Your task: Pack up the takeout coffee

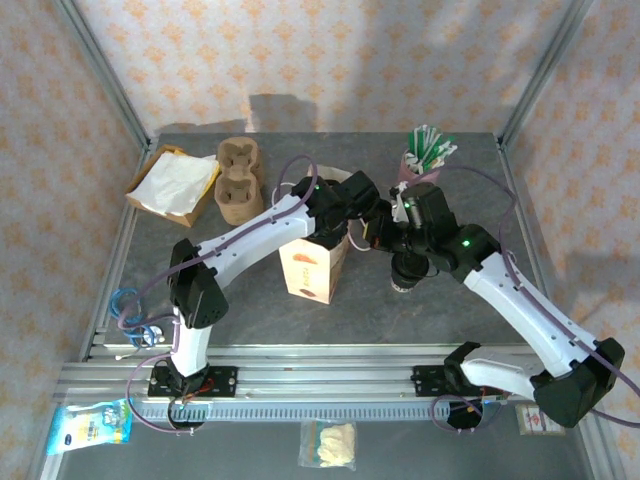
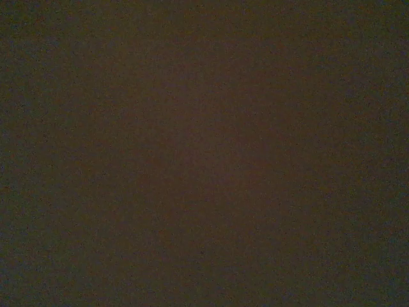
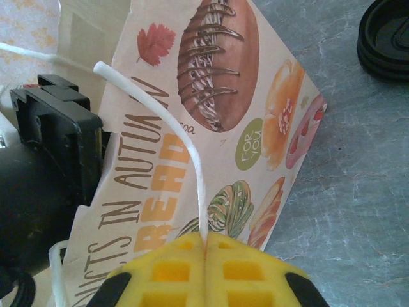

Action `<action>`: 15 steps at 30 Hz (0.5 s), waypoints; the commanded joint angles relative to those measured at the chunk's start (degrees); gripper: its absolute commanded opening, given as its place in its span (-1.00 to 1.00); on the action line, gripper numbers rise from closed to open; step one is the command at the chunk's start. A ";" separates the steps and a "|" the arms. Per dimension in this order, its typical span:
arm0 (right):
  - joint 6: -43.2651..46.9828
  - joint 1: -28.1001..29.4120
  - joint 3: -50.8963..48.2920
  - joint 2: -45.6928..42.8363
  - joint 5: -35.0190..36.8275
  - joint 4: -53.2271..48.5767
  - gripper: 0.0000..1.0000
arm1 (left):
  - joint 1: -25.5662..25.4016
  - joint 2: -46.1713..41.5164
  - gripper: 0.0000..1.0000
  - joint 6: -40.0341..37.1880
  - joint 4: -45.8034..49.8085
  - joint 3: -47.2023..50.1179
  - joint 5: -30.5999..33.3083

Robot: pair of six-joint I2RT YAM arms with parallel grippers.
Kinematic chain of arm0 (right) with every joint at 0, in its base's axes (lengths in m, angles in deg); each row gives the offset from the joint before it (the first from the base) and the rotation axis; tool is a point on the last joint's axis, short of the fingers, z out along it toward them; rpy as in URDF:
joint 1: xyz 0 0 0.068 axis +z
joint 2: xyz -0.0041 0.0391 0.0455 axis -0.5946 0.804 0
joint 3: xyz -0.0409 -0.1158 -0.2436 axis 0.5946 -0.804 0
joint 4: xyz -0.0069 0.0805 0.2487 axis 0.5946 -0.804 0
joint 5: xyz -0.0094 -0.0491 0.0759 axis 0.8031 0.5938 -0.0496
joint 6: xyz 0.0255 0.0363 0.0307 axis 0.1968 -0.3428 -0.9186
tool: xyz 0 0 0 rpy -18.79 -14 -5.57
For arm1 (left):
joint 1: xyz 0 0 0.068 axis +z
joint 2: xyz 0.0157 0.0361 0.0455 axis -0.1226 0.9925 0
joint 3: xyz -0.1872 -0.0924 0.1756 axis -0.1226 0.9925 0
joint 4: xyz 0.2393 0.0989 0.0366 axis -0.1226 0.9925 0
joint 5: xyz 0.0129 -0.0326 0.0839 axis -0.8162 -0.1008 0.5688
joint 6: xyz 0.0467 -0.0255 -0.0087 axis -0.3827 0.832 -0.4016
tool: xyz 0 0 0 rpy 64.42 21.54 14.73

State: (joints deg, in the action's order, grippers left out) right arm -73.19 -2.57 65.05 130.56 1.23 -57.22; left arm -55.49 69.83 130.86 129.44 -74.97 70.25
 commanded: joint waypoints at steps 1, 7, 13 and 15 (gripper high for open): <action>1.19 -0.17 2.29 -2.50 3.14 -1.33 -1.00 | 0.08 -0.56 -1.00 2.22 6.36 1.13 4.19; 0.59 -0.25 2.43 -4.03 4.84 -1.33 -1.00 | 0.97 -1.83 -1.00 1.04 9.45 1.83 6.99; 1.06 -0.25 1.93 -3.17 3.38 -1.15 -1.00 | 1.97 -3.60 -1.00 -6.72 6.27 -1.59 7.43; 1.30 -0.25 1.67 -2.69 2.77 -0.98 -1.00 | 1.87 -3.18 -1.00 -9.41 6.71 -4.83 6.94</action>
State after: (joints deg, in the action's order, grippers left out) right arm -72.90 -2.57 65.53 127.45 4.03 -57.85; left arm -53.72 68.59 126.77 135.30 -75.48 75.01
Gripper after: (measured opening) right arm 0.051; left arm 0.050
